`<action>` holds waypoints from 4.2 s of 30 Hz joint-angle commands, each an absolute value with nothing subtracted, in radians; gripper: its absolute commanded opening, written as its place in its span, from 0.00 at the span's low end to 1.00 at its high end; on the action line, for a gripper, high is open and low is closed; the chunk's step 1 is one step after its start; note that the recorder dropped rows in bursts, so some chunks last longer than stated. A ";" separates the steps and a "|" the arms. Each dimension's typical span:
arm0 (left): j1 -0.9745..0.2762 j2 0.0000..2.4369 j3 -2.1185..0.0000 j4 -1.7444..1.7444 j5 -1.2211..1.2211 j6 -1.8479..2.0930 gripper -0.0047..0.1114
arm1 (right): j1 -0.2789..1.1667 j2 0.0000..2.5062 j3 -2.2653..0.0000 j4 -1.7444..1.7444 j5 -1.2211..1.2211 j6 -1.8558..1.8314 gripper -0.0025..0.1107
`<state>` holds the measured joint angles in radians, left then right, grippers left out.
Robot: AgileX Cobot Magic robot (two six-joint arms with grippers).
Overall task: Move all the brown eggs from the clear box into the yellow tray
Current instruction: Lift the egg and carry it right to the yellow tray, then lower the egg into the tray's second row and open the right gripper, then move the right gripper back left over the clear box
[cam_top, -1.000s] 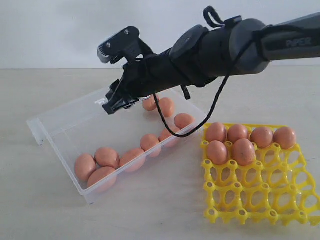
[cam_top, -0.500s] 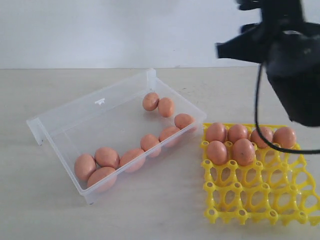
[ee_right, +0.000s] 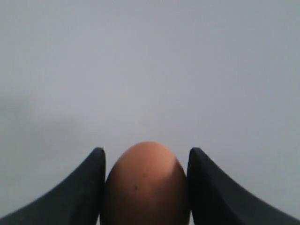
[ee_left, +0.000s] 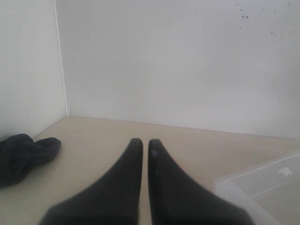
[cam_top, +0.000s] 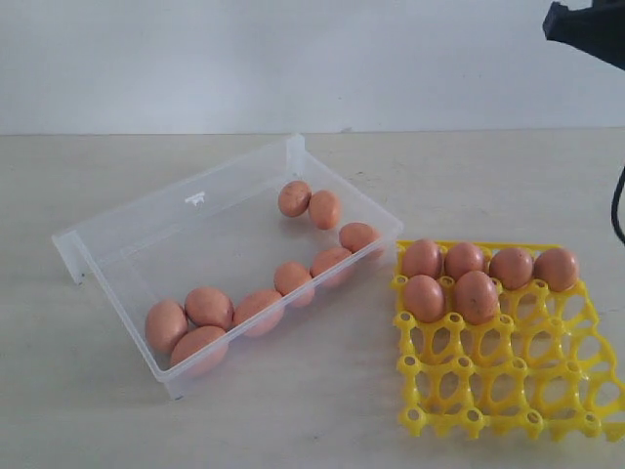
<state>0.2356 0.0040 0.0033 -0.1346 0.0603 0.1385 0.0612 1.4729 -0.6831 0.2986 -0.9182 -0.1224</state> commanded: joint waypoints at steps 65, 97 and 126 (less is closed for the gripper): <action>0.235 0.000 0.000 -0.134 0.053 0.141 0.08 | -0.130 1.709 -0.213 -0.424 -0.958 0.289 0.02; 0.235 0.000 0.000 -0.134 0.052 0.141 0.08 | -0.130 1.709 -0.213 -0.449 -0.992 0.289 0.52; 0.235 0.000 0.000 -0.134 0.052 0.141 0.08 | -0.063 1.528 -0.561 -0.608 -1.221 0.622 0.02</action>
<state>0.2356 0.0040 0.0033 -0.1346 0.0603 0.1385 -0.1024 1.5555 -0.4299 -0.5970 -1.2038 0.5495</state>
